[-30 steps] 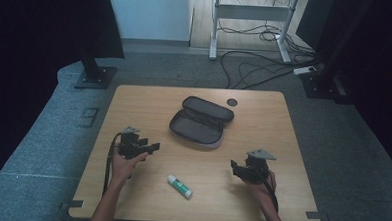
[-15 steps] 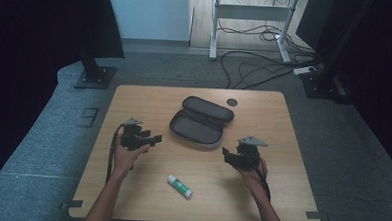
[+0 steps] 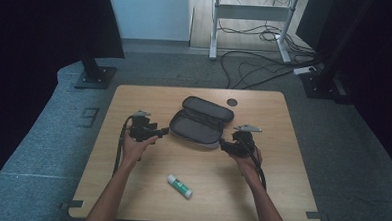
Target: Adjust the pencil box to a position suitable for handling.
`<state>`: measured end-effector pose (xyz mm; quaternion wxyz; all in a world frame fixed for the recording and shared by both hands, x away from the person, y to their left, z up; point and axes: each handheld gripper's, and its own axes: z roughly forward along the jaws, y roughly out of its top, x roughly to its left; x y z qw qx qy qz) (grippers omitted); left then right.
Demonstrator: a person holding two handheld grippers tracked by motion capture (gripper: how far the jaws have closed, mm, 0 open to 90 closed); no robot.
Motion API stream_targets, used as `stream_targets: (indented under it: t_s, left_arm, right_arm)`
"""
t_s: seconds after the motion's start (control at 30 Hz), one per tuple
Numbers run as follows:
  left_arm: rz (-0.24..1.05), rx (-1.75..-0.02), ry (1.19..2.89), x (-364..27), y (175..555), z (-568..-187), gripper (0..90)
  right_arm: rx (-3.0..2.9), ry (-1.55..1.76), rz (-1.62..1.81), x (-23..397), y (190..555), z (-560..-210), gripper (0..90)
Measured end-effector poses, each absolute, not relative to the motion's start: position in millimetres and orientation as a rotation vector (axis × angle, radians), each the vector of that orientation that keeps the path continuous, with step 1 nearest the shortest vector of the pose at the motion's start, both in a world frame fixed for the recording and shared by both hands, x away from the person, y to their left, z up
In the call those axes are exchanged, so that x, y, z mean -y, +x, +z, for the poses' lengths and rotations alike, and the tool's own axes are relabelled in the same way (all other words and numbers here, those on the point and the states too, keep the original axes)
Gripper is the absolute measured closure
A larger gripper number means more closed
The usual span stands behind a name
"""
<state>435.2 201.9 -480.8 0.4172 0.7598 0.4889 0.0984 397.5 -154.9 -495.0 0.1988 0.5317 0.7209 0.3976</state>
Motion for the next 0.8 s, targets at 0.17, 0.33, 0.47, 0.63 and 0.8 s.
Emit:
stream_targets:
  t_s: [0.17, 0.33, 0.47, 0.63, 0.8]
  left_arm:
    - [0.253, -1.229, 1.91, -197, 443, -481, 35.3]
    - [0.245, -1.238, 1.919, -194, 451, -484, 35.4]
    - [0.244, -1.255, 1.92, -190, 459, -488, 35.4]
    - [0.25, -1.275, 1.927, -187, 470, -495, 35.7]
    - [0.244, -1.297, 1.937, -182, 479, -505, 35.7]
  right_arm:
    - [-2.02, 1.515, 1.134, 152, 406, -501, 32.3]
    - [-2.026, 1.533, 1.13, 149, 413, -508, 32.8]
    - [-2.034, 1.543, 1.114, 146, 420, -509, 32.8]
    - [-2.033, 1.542, 1.115, 141, 429, -507, 33.8]
    - [-2.042, 1.531, 1.107, 133, 436, -508, 34.2]
